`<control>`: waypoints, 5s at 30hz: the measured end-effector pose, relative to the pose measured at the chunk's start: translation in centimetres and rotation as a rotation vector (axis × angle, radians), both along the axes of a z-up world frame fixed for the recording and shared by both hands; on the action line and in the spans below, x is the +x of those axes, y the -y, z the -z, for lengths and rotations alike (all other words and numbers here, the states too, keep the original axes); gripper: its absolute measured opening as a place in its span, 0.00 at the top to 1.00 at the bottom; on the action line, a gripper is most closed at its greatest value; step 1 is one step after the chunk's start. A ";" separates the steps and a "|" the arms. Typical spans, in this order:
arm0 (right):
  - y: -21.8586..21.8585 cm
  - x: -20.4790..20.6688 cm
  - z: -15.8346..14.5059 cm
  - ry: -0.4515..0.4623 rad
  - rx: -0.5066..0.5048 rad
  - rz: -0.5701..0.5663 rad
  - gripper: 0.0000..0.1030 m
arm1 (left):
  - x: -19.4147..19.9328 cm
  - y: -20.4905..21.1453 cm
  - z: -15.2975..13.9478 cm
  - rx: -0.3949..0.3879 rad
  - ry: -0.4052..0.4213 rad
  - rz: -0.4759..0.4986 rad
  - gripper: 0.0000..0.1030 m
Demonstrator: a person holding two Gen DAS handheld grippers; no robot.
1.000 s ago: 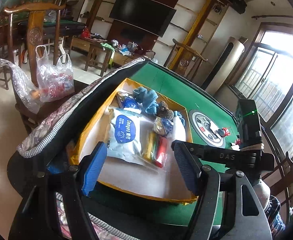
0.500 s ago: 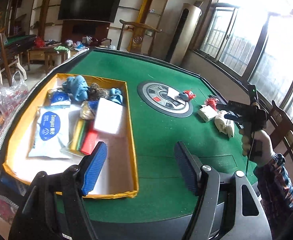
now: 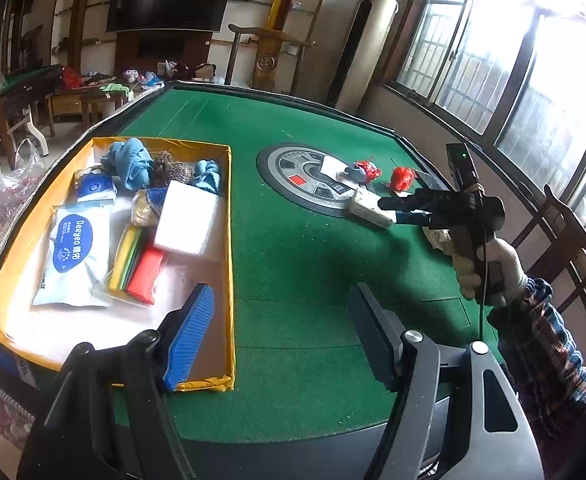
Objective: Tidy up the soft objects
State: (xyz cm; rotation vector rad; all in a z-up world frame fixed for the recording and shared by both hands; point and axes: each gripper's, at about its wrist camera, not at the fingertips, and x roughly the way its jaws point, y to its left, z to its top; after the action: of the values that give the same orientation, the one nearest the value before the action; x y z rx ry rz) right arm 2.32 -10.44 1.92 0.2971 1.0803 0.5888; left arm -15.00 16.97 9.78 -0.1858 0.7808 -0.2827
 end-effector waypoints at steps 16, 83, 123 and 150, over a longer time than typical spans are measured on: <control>13.7 -5.8 -3.8 0.238 0.217 0.536 0.30 | 9.5 11.1 1.6 -0.036 -0.132 0.080 0.33; 14.3 -9.0 -2.9 0.083 0.149 0.526 0.28 | 4.5 2.2 -0.4 -0.186 -0.001 0.005 0.43; 1.8 -7.0 0.6 0.026 -0.433 0.488 0.49 | 4.4 -17.2 5.7 0.042 -0.162 -0.516 0.42; -20.9 -10.1 -5.8 0.096 -0.040 -0.131 0.54 | -0.7 -18.6 1.7 -0.132 0.003 -0.544 0.42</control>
State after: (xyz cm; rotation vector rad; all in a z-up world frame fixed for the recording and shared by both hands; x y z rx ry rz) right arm -7.78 10.41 7.67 0.1629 1.0227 0.6905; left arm -15.66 35.56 8.11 -0.5106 0.6807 0.1820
